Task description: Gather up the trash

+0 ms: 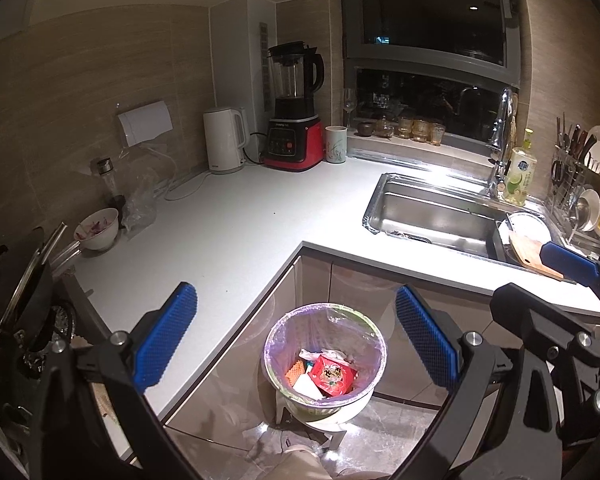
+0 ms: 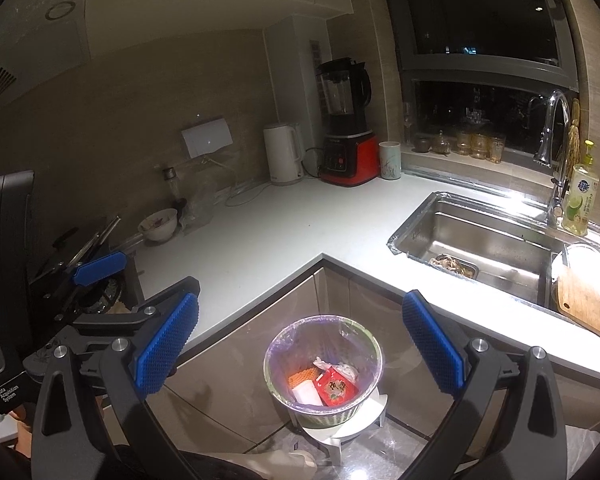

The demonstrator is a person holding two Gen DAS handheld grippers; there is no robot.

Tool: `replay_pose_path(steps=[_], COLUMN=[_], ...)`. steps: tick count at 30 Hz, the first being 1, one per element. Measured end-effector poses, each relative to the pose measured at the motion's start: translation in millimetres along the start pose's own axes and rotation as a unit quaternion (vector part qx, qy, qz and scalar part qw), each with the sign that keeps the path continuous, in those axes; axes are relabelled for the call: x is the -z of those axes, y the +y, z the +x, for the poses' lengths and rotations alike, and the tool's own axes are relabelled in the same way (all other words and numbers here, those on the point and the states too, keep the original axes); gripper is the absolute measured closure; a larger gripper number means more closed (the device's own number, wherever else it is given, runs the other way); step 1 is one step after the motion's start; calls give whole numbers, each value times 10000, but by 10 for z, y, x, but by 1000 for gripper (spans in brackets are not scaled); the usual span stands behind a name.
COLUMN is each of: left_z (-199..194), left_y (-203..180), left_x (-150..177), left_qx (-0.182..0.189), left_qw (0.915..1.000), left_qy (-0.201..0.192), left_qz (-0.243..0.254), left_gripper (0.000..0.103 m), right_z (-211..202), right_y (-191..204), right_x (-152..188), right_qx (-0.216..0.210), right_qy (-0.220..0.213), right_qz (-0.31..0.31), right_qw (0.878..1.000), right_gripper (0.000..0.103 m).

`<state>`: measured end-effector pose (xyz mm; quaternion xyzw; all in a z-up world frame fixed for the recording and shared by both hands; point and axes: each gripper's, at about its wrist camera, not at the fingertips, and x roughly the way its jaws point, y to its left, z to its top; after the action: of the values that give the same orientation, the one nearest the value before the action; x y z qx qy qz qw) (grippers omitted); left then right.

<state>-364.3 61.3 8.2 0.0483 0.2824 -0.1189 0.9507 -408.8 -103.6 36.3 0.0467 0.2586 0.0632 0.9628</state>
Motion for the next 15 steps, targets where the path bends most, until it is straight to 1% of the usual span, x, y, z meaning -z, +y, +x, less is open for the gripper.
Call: replay_pose_path(steps=[15], left_z=[-52], left_y=[-28], left_x=[76], left_qx=[-80], left_qw=[10000], left_qy=[15], left_qz=[-47], left_gripper=[8], right_z=[-7], right_y=[61], right_x=[38], right_qx=[30], right_qy=[21], right_qz=[5], right_qw=[10000], right_gripper=[2])
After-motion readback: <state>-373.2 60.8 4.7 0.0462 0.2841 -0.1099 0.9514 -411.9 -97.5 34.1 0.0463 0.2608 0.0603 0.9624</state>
